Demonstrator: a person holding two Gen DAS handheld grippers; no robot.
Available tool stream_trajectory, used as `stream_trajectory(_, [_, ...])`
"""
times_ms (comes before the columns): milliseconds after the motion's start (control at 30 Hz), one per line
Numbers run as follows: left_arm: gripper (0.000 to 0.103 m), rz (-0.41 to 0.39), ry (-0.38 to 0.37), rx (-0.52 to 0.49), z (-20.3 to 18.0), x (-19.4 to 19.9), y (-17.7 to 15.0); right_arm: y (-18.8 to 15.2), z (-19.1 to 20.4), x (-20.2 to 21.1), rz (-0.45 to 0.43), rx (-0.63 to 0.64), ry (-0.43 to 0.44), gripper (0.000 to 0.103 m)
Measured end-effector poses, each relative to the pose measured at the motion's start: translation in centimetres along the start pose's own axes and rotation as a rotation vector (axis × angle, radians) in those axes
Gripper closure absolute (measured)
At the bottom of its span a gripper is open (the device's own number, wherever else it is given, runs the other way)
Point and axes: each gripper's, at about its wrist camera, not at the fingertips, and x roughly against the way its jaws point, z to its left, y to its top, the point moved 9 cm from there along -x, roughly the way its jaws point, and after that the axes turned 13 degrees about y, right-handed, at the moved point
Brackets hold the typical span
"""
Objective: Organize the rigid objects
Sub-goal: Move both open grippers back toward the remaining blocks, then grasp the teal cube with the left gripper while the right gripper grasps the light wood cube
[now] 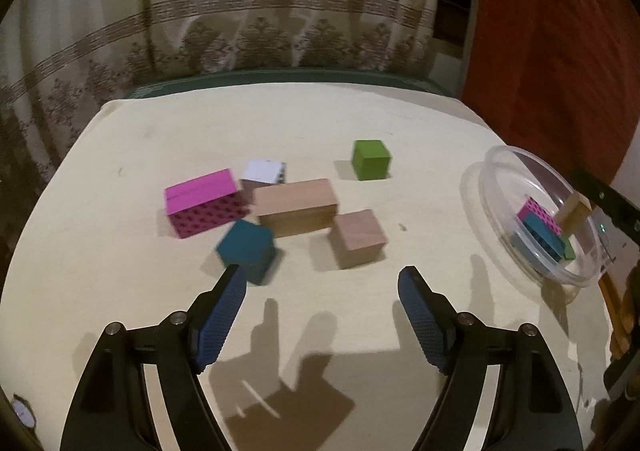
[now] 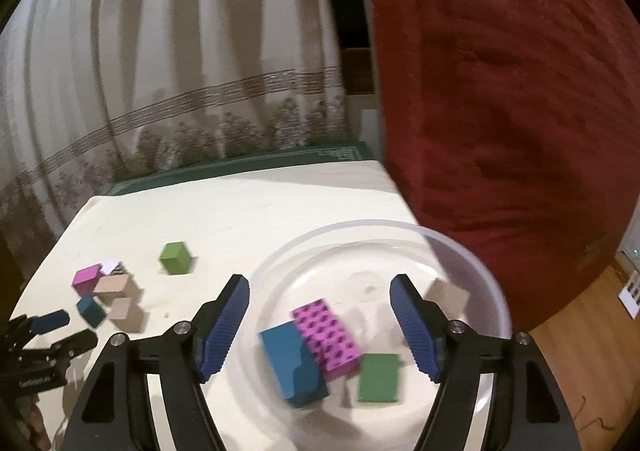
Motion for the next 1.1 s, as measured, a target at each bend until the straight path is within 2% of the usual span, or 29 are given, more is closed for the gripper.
stream_trajectory(367, [0.024,0.008,0.044,0.051,3.0,-0.7,0.1,-1.5,5.1,-1.2,0.047,0.062,0.103,0.023])
stream_trajectory(467, [0.024,0.015,0.052,0.057,3.4,-1.2,0.0,-2.0,6.3,-1.6,0.064,0.072,0.13,0.017])
stream_trajectory(667, [0.024,0.028,0.074,0.062,3.9,-1.9,-0.1,-2.8,7.7,-2.1,0.089,0.087,0.164,0.01])
stream_trajectory(1100, [0.024,0.028,0.073,0.044,4.0,-3.7,0.7,-3.8,9.8,-2.9,0.13,0.115,0.21,0.009])
